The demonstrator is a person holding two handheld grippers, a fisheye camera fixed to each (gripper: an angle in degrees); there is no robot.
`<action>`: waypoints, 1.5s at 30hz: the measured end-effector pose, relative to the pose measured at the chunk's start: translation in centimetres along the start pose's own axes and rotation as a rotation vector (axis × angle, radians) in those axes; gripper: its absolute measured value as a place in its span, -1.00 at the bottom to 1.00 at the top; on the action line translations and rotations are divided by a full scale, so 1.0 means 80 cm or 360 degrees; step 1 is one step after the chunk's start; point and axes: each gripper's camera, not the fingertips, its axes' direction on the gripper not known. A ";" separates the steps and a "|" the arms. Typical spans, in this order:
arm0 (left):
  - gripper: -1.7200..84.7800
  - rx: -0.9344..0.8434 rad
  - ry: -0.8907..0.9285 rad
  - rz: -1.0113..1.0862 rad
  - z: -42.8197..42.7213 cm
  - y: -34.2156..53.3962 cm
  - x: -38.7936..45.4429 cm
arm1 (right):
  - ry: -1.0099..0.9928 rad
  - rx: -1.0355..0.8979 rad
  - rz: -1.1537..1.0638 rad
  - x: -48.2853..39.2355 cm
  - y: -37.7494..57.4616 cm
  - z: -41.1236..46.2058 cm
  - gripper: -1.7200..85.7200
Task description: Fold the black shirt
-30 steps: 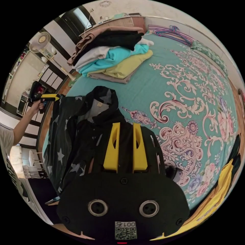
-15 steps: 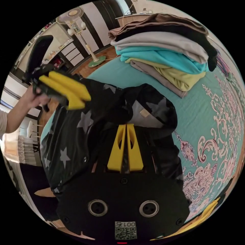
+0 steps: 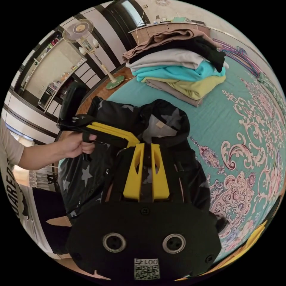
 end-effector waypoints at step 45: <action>-0.88 -0.0352 -0.0206 0.0825 0.154 -0.240 0.441 | 0.0549 0.0142 0.1233 -0.009 0.494 0.033 -0.75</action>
